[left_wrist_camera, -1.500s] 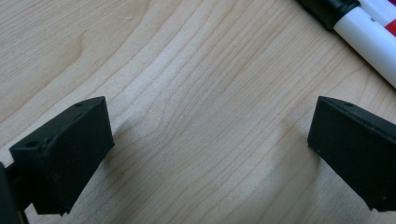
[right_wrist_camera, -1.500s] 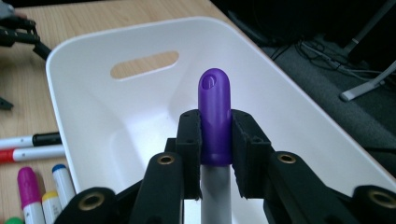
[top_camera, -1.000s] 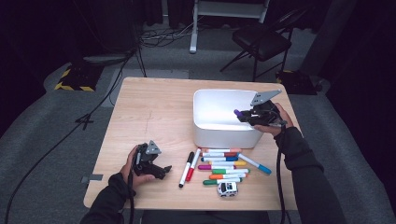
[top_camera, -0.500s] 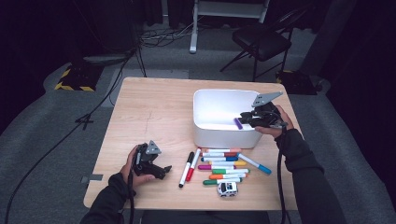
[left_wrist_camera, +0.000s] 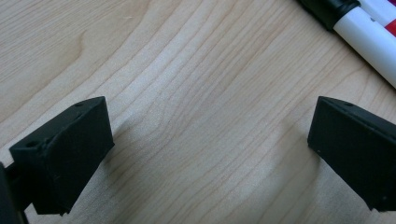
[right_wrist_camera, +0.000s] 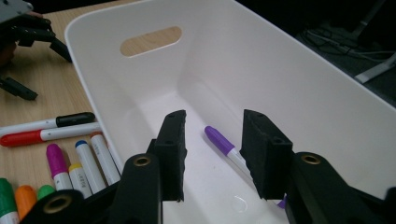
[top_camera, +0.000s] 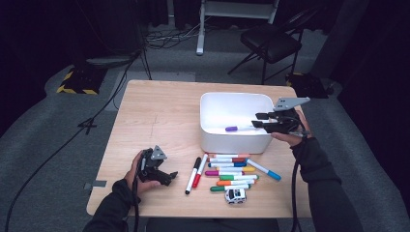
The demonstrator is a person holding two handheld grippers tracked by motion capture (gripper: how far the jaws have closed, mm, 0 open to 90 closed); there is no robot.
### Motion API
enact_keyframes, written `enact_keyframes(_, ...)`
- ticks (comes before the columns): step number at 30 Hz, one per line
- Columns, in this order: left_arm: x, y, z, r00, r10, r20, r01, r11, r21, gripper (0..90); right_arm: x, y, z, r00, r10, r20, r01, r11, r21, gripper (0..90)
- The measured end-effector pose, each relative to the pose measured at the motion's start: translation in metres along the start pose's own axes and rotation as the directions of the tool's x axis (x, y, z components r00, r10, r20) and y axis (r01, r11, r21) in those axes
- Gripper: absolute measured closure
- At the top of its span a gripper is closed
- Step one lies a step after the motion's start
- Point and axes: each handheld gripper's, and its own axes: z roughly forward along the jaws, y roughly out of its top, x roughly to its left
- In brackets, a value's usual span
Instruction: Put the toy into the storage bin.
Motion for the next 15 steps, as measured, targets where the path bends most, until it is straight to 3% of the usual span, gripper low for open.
enact_keyframes(5,0.000,0.000,0.000,1.0000,0.000,0.000,0.000,1.0000,0.000,0.2,0.007,-0.014,-0.029,0.9999,-0.001,0.011,0.001,0.997,-0.082,59.6)
enact_keyframes(9,0.000,0.000,0.000,1.0000,0.000,0.000,0.000,1.0000,0.000,0.2,0.016,-0.031,-0.045,0.9990,-0.031,0.033,0.035,0.995,-0.098,59.3)
enact_keyframes(13,0.000,0.000,0.000,1.0000,-0.001,0.001,0.001,1.0000,0.000,0.2,0.025,-0.051,-0.055,0.9993,-0.027,0.026,0.030,0.991,-0.128,59.4)
enact_keyframes(15,0.000,0.000,0.000,1.0000,0.000,0.000,0.000,1.0000,0.000,0.2,0.031,-0.063,-0.057,0.9993,-0.031,0.019,0.033,0.993,-0.115,59.4)
